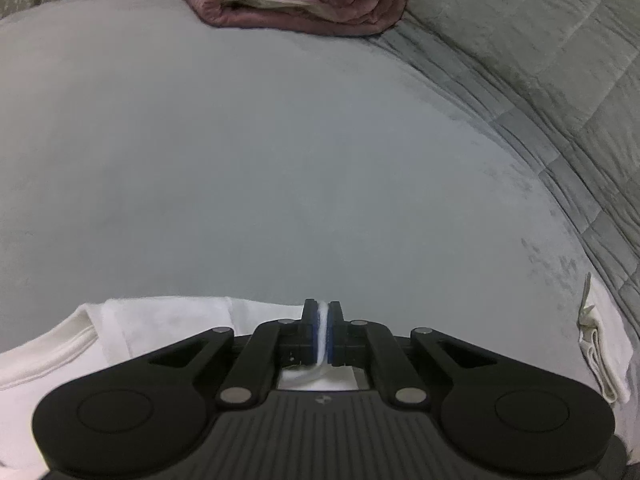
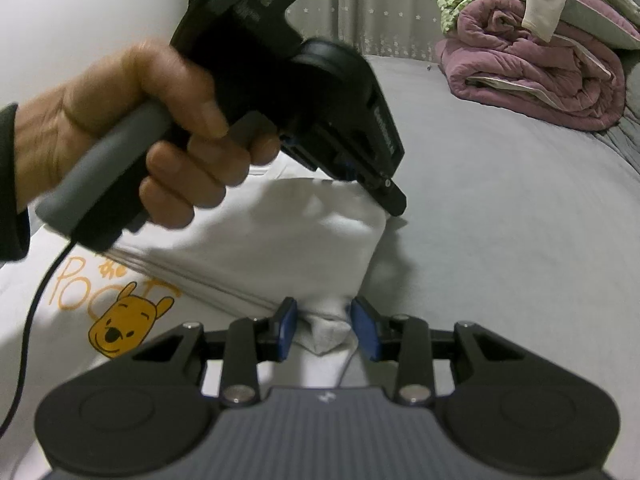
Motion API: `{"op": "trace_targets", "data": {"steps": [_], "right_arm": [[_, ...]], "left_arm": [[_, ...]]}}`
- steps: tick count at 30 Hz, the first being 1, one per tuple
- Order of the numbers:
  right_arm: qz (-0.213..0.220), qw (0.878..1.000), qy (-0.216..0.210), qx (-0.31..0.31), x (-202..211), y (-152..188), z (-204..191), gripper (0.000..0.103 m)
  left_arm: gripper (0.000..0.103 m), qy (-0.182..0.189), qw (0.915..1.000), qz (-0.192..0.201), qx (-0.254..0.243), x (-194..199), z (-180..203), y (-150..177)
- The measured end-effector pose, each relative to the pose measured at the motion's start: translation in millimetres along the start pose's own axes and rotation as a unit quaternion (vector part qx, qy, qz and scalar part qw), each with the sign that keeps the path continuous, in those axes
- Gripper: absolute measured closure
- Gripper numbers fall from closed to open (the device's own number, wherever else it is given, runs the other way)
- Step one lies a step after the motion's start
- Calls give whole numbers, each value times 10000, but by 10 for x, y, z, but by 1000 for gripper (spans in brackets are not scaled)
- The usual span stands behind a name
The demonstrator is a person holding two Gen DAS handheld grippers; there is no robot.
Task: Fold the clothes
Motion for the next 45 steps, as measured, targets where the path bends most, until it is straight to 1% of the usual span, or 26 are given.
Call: {"op": "trace_targets", "data": {"steps": [4, 6, 9, 12, 15, 18, 20, 21, 24, 28, 29, 32, 33, 34, 35, 38, 41, 44, 45], "right_arm": [[-19, 10000, 6, -62, 4, -7, 6, 70], [-23, 9999, 8, -110, 7, -20, 16, 70], [-29, 9999, 11, -128, 5, -11, 7, 70], [-37, 9999, -2, -164, -3, -5, 12, 70], [-61, 9994, -70, -325, -9, 6, 44, 70], [-122, 9979, -213, -599, -21, 26, 94, 69], [-130, 9968, -310, -725, -3, 13, 133, 69], [-106, 9961, -356, -798, 15, 0, 164, 69], [0, 9946, -434, -942, 69, -45, 253, 69], [175, 9923, -443, -1142, 178, -105, 385, 69], [232, 9911, -458, -1230, 197, -131, 435, 69], [381, 9864, -509, -1513, 240, -166, 542, 70], [425, 9849, -549, -1589, 249, -170, 561, 79], [474, 9840, -615, -1601, 248, -177, 549, 85], [505, 9842, -678, -1553, 242, -183, 506, 90], [478, 9895, -673, -1187, 172, -176, 349, 90], [199, 9948, -528, -851, 21, -88, 236, 90], [119, 9985, -332, -424, 8, -55, 154, 90], [93, 9992, -274, -292, 12, -54, 131, 90]], "left_arm": [[100, 131, 9995, 286, 18, -11, -7, -30], [100, 170, 9990, 416, 42, -112, 48, -111], [100, 99, 9986, 511, -75, 17, -44, -46], [100, -8, 9985, 523, -155, 60, -51, -63], [100, -76, 9968, 794, 85, 223, -128, -145], [100, -329, 9934, 1076, 222, 471, -205, -224], [100, -456, 9910, 1253, 87, 655, -192, -176], [100, -497, 9898, 1335, 23, 754, -181, -133], [99, -537, 9889, 1386, -54, 1049, -189, 145], [99, -889, 9883, 1238, 98, 1403, -445, 683], [99, -998, 9876, 1202, 148, 1488, -522, 812], [99, -1591, 9794, 1209, 275, 1713, -836, 1109], [99, -1787, 9759, 1211, 317, 1790, -940, 1208], [99, -1983, 9720, 1211, 360, 1868, -1043, 1308], [99, -2154, 9681, 1214, 409, 1938, -1141, 1399], [99, -2272, 9632, 1261, 689, 1979, -1340, 1499], [99, -2388, 9574, 1306, 968, 2021, -1538, 1601], [99, -2463, 9523, 1338, 1206, 2064, -1690, 1684], [99, -2500, 9514, 1361, 1178, 2093, -1708, 1697]]}}
Point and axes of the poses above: each gripper's, at about its wrist camera, not at the fingertips, and x roughly against the way its jaws point, z to its right, y to its underside, the point moved 7 cm from there along -x, roughly the way its jaws point, and after that the axes turned 3 degrees about -y, right-handed, at the moved point
